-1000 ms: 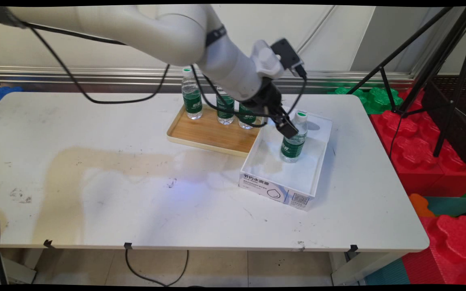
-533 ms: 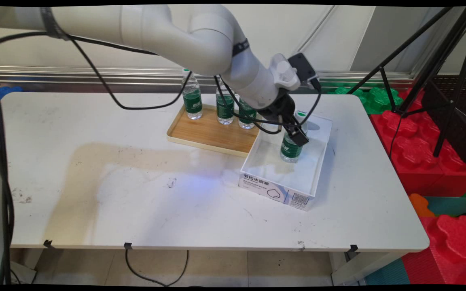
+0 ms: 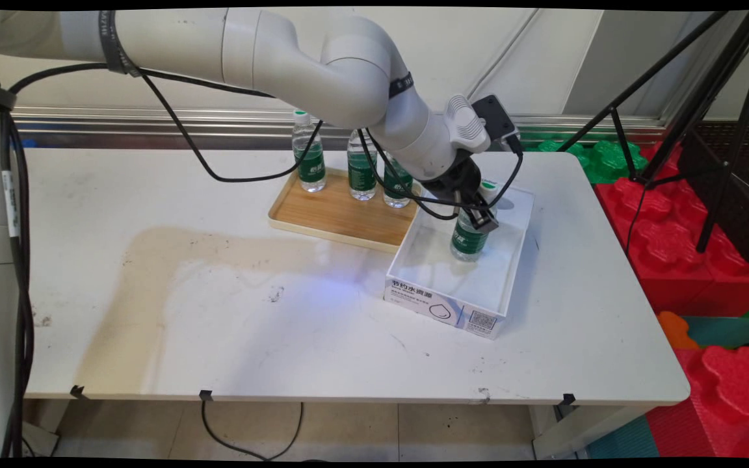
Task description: Place the picked object on the tray
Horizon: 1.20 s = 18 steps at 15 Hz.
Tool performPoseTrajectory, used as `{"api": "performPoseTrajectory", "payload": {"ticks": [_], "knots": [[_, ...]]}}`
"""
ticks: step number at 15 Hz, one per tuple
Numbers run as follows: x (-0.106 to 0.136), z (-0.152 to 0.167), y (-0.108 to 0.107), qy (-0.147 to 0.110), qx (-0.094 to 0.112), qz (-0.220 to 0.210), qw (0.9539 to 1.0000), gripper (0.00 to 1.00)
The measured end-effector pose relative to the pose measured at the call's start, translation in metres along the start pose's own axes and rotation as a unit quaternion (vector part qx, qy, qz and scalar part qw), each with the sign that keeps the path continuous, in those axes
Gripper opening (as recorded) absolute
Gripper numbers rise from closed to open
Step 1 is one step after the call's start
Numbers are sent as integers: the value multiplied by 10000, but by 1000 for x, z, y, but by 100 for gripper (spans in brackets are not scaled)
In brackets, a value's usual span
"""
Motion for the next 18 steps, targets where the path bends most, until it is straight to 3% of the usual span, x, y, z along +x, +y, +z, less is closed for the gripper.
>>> {"api": "performPoseTrajectory", "payload": {"ticks": [5,13,18], "knots": [[-1,-19,0,125,51,25,9999,0],[5,-89,-1,688,239,-97,9973,0],[-24,-142,-6,775,343,-204,9962,0]]}}
